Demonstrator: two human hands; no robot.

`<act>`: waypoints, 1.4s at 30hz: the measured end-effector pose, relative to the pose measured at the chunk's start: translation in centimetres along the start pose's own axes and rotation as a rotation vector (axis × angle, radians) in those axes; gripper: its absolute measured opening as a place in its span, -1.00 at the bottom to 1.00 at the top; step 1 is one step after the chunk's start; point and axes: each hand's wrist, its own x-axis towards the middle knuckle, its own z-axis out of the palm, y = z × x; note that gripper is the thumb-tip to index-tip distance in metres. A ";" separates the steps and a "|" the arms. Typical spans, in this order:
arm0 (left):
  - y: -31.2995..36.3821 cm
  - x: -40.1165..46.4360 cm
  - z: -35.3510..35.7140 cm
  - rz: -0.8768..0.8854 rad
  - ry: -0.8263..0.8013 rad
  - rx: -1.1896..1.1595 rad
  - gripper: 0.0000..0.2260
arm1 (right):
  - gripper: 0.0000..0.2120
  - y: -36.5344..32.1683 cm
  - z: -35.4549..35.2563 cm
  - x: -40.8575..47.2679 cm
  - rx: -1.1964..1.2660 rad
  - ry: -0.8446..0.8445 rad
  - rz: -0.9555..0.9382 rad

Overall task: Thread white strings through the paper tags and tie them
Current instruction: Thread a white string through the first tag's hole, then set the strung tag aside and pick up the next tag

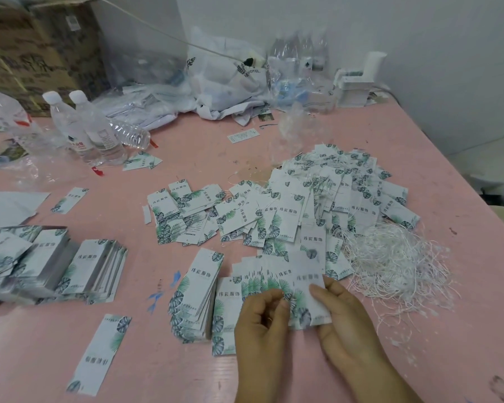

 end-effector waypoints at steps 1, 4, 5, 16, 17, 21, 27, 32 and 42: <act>-0.2 0.1 -0.1 0.033 0.012 0.019 -0.76 | -0.76 -0.8 0.3 0.8 -0.022 0.025 -0.006; -1.2 0.1 -0.5 0.128 0.030 0.133 -0.63 | -0.84 -4.0 1.6 4.0 -0.186 0.090 -0.127; -1.6 0.0 -0.6 0.163 0.039 0.172 -0.62 | -0.86 -5.3 2.4 5.2 -0.240 0.095 -0.187; -3.9 -0.4 -0.9 0.468 -0.039 0.416 -0.80 | -0.65 -6.3 3.2 10.1 -1.093 0.153 -0.706; -4.0 -0.4 -1.0 0.463 -0.045 0.415 -0.80 | -0.68 -5.2 2.3 9.1 -1.079 0.121 -0.723; -3.8 -0.3 -1.0 0.496 -0.066 0.413 -0.83 | -0.71 0.1 -1.5 3.8 -1.100 0.045 -0.723; -3.5 -0.2 -0.9 0.549 -0.079 0.393 -0.85 | -0.83 3.7 -4.3 1.1 -1.264 -0.030 -0.794; -2.9 -0.2 -1.1 0.589 -0.106 0.407 -0.87 | -0.74 0.5 -5.7 1.5 -1.186 0.158 -0.801; 2.4 4.0 -6.0 0.592 0.186 0.733 -0.85 | -0.77 0.4 -6.0 1.3 -1.273 0.119 -0.776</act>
